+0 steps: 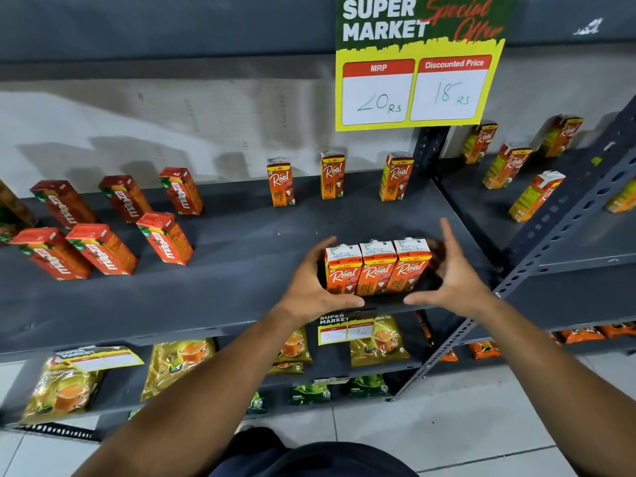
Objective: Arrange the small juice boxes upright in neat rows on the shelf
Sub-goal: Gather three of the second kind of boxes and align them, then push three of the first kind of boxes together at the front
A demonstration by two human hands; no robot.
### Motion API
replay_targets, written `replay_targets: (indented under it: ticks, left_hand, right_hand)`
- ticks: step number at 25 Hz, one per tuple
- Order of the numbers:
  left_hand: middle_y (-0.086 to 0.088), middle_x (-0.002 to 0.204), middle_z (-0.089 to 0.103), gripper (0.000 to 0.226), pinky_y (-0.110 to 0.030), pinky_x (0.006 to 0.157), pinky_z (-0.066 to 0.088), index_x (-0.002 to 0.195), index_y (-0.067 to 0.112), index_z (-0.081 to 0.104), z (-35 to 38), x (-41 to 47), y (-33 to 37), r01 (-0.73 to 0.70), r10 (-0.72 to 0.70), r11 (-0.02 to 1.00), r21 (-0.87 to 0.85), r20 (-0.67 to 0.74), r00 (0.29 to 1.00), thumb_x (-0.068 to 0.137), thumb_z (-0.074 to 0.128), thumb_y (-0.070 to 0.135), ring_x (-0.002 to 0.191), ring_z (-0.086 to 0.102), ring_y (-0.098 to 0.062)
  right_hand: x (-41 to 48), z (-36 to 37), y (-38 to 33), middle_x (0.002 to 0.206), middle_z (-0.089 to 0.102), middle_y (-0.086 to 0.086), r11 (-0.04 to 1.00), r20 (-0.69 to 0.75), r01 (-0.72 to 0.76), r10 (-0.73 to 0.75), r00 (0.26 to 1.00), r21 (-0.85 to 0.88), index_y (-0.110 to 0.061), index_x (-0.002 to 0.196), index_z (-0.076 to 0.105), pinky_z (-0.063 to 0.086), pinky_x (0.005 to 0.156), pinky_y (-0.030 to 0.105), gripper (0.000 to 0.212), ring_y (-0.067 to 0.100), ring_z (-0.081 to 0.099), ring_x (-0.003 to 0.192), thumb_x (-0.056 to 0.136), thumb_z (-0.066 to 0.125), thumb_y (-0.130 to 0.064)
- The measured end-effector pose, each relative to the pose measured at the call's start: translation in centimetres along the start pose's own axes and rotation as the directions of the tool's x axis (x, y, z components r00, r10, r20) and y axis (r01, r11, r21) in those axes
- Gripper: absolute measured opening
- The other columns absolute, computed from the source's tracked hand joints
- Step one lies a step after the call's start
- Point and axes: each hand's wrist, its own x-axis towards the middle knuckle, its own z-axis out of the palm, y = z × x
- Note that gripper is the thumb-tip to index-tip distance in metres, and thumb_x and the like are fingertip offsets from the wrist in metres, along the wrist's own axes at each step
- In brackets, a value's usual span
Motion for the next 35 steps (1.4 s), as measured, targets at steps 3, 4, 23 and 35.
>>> replay_targets:
  ticks: [3,4,23,35]
  left_hand:
    - [0.013,0.144,0.042,0.107,-0.032,0.11,0.036,0.138,0.039,0.032,-2.2,-2.1,-0.7,-0.101,0.105,0.994,0.038,-0.09,0.99,0.049,0.091,0.043,0.132,0.039,-0.004]
    - [0.016,0.143,0.042,0.101,-0.028,0.111,0.033,0.136,0.041,0.035,-3.4,-3.4,-1.2,-0.144,0.153,0.987,0.073,-0.146,0.977,0.051,0.089,0.046,0.133,0.038,-0.003]
    - [0.01,0.118,0.057,0.125,-0.019,0.088,0.05,0.137,0.019,0.035,-42.1,-9.6,-9.0,-0.004,0.009,1.0,0.01,-0.467,0.884,0.03,0.096,0.039,0.107,0.058,-0.001]
    - [0.004,0.097,0.072,0.066,-0.019,0.076,0.053,0.108,0.016,0.059,-41.8,-6.5,-9.0,0.062,-0.043,0.993,0.105,-0.178,0.983,0.052,0.091,0.009,0.089,0.069,-0.006]
  right_hand:
    - [-4.0,-0.9,1.4,0.136,0.047,-0.005,0.996,-0.193,0.063,-0.05,0.98,0.059,-0.04,0.148,0.006,0.036,0.107,0.021,0.124,0.001,0.046,0.127,0.057,0.088,-0.021]
    - [-5.7,-0.6,2.0,0.126,0.055,-0.007,0.995,-0.249,0.084,-0.067,0.966,0.058,-0.039,0.144,0.023,0.042,0.101,0.018,0.106,0.001,0.053,0.119,0.06,0.087,-0.033]
    - [13.2,34.4,-19.3,0.131,0.052,-0.004,0.987,0.158,0.047,-0.072,0.985,0.155,-0.028,0.144,0.031,0.048,0.099,0.038,0.103,0.014,0.057,0.115,0.062,0.088,-0.003]
    - [13.7,39.4,-20.8,0.09,0.072,-0.008,0.998,0.192,-0.039,0.029,0.981,0.051,-0.03,0.093,0.065,0.057,0.085,0.036,0.048,0.006,0.07,0.083,0.061,0.088,-0.001]
